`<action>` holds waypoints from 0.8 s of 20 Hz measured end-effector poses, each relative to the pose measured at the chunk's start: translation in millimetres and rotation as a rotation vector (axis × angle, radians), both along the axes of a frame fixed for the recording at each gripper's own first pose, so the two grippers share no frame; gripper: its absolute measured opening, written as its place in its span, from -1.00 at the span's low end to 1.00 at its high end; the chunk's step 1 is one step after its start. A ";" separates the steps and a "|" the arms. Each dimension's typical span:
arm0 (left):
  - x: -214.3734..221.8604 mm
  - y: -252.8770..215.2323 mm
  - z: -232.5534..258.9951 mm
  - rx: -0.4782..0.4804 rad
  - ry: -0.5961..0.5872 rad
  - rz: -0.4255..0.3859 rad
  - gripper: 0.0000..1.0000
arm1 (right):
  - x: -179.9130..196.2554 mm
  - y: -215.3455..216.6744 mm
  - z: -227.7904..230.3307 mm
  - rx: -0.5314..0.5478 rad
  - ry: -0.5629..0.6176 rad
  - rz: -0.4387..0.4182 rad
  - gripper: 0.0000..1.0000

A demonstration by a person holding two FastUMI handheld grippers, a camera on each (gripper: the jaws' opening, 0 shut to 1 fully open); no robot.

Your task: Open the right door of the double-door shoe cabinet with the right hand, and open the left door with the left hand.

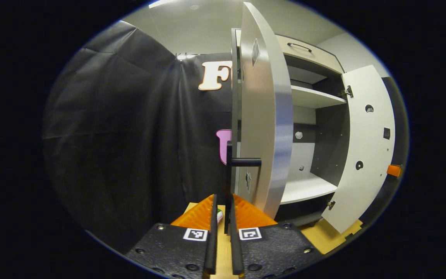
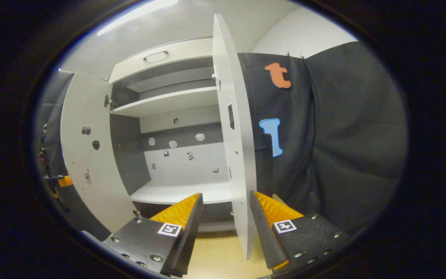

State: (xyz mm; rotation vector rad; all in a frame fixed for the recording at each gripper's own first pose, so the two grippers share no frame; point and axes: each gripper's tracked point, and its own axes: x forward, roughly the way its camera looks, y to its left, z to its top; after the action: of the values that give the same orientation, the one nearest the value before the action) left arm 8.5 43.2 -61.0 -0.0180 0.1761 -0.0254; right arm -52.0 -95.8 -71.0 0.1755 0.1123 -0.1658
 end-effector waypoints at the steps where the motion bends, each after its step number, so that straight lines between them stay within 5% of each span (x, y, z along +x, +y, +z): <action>1: -0.5 1.1 -0.4 -0.001 0.005 0.002 -0.47 | -3.1 -1.0 3.2 -0.033 0.001 -0.022 0.44; 3: -1.3 0.7 -1.6 -0.001 0.011 0.008 -0.15 | -11.3 4.5 17.3 -0.102 -0.006 -0.034 0.44; 10: -32.1 3.7 2.6 -0.007 0.054 0.062 -0.16 | 5.2 41.3 45.0 -0.160 -0.032 0.001 0.43; 15: -60.8 -3.3 50.8 -0.003 -0.009 0.081 -0.16 | 28.9 71.2 47.0 -0.137 -0.037 0.072 0.43; 16: -65.2 -9.0 62.8 0.013 -0.029 0.072 -0.15 | 32.3 77.7 48.6 -0.137 -0.042 0.089 0.58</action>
State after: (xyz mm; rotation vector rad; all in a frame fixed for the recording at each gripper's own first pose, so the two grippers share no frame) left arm -56.7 34.3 1.8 -0.0107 0.1463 0.0471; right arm -19.7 -18.1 -22.4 0.0376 0.0667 -0.0807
